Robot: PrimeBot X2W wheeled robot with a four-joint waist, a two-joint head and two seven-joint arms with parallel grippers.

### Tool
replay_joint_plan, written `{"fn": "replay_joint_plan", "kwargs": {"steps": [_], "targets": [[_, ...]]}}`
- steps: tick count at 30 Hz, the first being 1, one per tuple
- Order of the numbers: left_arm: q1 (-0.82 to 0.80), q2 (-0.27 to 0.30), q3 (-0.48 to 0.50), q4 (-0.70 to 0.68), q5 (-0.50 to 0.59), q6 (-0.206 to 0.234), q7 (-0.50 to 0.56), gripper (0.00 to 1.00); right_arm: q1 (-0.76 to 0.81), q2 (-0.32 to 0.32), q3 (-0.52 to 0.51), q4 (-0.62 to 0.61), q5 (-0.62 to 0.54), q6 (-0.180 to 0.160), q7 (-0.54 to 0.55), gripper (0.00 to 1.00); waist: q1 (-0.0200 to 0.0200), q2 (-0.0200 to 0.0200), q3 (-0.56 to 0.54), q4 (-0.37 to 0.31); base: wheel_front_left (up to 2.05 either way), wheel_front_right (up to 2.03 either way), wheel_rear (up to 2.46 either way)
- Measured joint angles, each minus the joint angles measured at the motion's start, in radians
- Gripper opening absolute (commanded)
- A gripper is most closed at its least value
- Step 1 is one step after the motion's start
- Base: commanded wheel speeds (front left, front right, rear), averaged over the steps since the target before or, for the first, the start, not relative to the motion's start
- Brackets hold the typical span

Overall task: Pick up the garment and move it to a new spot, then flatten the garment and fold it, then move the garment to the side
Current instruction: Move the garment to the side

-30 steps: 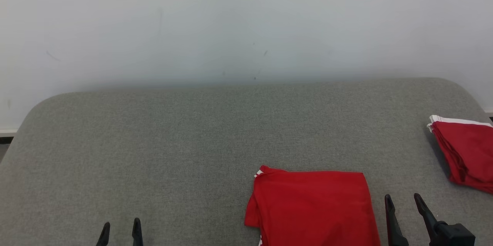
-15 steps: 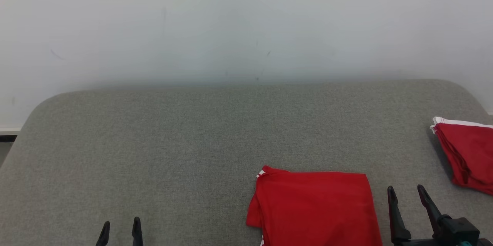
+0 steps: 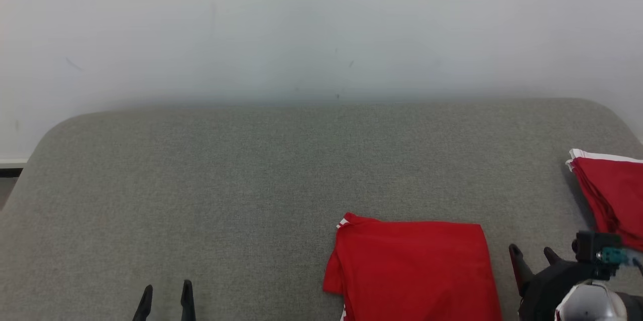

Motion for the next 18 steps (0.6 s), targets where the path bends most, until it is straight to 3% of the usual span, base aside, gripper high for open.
{"fn": "replay_joint_plan", "kwargs": {"steps": [4, 9, 13, 18], "targets": [[-0.002, 0.000, -0.025, 0.000, -0.012, 0.002, 0.000, 1.00, -0.031, 0.004, -0.028, -0.061, -0.008, 0.000, 0.267, 1.00, 0.0000, -0.0001, 0.008, 0.017, 0.00, 0.00, 0.00], [-0.008, 0.000, -0.049, -0.007, -0.019, 0.008, 0.000, 1.00, -0.026, 0.013, -0.061, -0.137, -0.026, 0.000, 0.513, 1.00, 0.0000, 0.0000, 0.019, 0.052, 0.00, 0.00, 0.00], [-0.013, 0.000, -0.060, -0.016, -0.024, 0.009, 0.000, 1.00, -0.005, 0.025, -0.096, -0.186, -0.051, 0.000, 0.629, 1.00, 0.0000, 0.0000, 0.031, 0.084, 0.00, 0.00, 0.00], [-0.020, 0.000, -0.066, -0.022, -0.024, 0.010, 0.000, 1.00, 0.002, 0.040, -0.126, -0.208, -0.062, 0.000, 0.687, 1.00, 0.0000, 0.0000, 0.055, 0.118, 0.00, 0.00, 0.00]]}}
